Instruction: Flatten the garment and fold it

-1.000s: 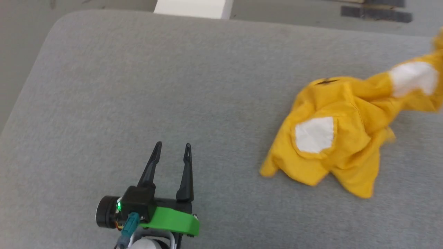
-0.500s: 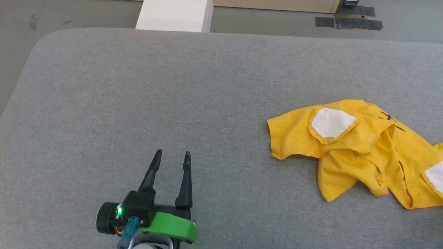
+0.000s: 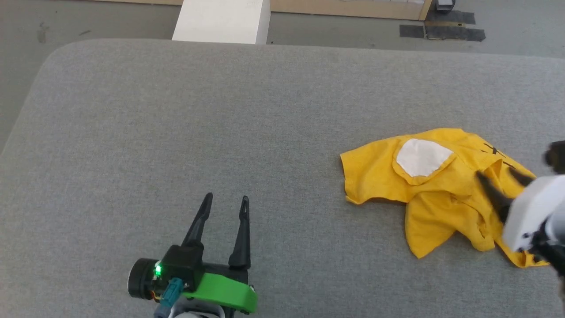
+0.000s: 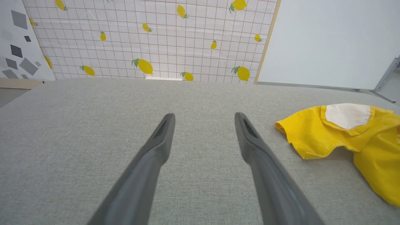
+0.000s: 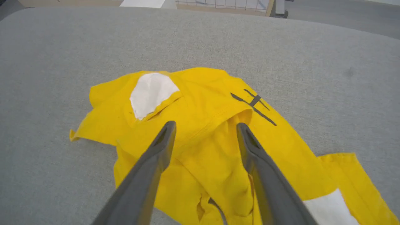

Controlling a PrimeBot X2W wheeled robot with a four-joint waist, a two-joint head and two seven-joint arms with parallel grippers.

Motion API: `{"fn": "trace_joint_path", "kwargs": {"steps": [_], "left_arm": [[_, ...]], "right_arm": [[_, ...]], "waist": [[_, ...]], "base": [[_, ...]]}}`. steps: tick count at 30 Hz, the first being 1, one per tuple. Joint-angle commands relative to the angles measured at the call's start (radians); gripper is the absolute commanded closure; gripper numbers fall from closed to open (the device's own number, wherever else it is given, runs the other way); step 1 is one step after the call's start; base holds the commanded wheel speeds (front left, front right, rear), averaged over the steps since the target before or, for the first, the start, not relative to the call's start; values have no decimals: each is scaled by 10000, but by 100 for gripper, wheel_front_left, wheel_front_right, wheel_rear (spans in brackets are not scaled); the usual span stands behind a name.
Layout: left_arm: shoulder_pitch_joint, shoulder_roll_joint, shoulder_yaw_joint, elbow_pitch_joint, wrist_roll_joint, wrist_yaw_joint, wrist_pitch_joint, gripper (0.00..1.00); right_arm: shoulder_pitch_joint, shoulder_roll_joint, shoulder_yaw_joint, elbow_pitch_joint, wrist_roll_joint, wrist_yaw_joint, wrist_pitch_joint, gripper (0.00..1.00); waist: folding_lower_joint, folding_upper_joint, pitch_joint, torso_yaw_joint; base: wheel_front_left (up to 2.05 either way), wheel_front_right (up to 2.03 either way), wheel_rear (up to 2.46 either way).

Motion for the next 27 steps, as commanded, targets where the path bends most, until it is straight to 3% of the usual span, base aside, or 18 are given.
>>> {"fn": "trace_joint_path", "kwargs": {"steps": [1, 9, 11, 20, 27], "left_arm": [[21, -13, -25, 16, -19, -74, -38, 0], [-103, -65, -106, 132, -29, -84, -38, 0], [-81, -71, -102, 138, -26, -81, -38, 0], [94, -91, 37, 49, -67, -39, -38, 0], [-196, -141, -269, -75, -150, -63, -38, 0]], "right_arm": [[-171, 57, 300, -40, 151, -15, 286, 0], [-424, 94, 950, 1335, -248, -15, 658, 0], [-519, 138, 924, 1678, -506, -15, 465, 100], [-1777, -325, 1403, 1144, -422, -15, 160, 100], [-4510, -850, 1897, 882, -526, -15, 723, 100]], "waist": [[0, 0, 123, 154], [0, 0, 226, 768], [0, 0, 190, 905], [0, 0, -28, 1172], [0, 0, 751, 1589]], "base": [[0, 0, 0], [0, 0, 0], [0, 0, 0], [0, 0, 0], [0, 0, 0]]}}
